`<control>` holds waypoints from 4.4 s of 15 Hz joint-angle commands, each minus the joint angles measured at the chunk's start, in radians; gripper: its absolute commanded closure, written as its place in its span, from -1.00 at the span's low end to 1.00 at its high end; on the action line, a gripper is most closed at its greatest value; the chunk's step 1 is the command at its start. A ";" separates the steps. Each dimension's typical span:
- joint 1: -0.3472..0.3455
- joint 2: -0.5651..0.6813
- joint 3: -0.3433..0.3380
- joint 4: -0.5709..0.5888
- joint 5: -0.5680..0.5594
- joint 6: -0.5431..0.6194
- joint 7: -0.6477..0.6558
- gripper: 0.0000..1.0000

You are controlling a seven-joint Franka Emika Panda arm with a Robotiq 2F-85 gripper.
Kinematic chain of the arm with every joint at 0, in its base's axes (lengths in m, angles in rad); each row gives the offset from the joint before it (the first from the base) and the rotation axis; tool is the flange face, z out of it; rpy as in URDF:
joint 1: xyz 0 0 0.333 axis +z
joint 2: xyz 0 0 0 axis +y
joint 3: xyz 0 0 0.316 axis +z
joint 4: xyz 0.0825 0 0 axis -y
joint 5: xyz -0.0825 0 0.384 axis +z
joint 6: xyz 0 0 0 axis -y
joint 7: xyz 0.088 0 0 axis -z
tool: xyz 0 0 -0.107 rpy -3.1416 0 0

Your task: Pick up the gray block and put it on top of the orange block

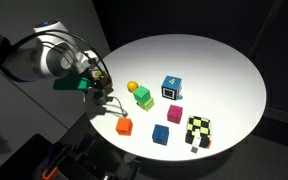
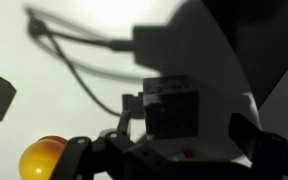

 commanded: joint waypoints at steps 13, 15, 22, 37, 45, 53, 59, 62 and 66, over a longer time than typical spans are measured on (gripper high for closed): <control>0.015 0.123 -0.017 0.100 -0.008 0.004 -0.003 -0.50; 0.013 0.133 -0.016 0.105 -0.007 0.001 -0.005 -0.27; -0.007 0.077 -0.006 0.063 -0.001 -0.026 -0.014 0.39; -0.102 -0.133 -0.019 0.025 -0.017 -0.237 -0.025 0.39; -0.148 -0.214 -0.032 0.011 -0.040 -0.331 -0.018 0.39; -0.198 -0.280 -0.043 -0.067 -0.070 -0.305 -0.027 0.39; -0.234 -0.324 -0.050 -0.165 -0.093 -0.243 -0.058 0.39; -0.258 -0.323 -0.055 -0.200 -0.086 -0.209 -0.085 0.39; -0.304 -0.307 -0.054 -0.228 -0.058 -0.163 -0.143 0.39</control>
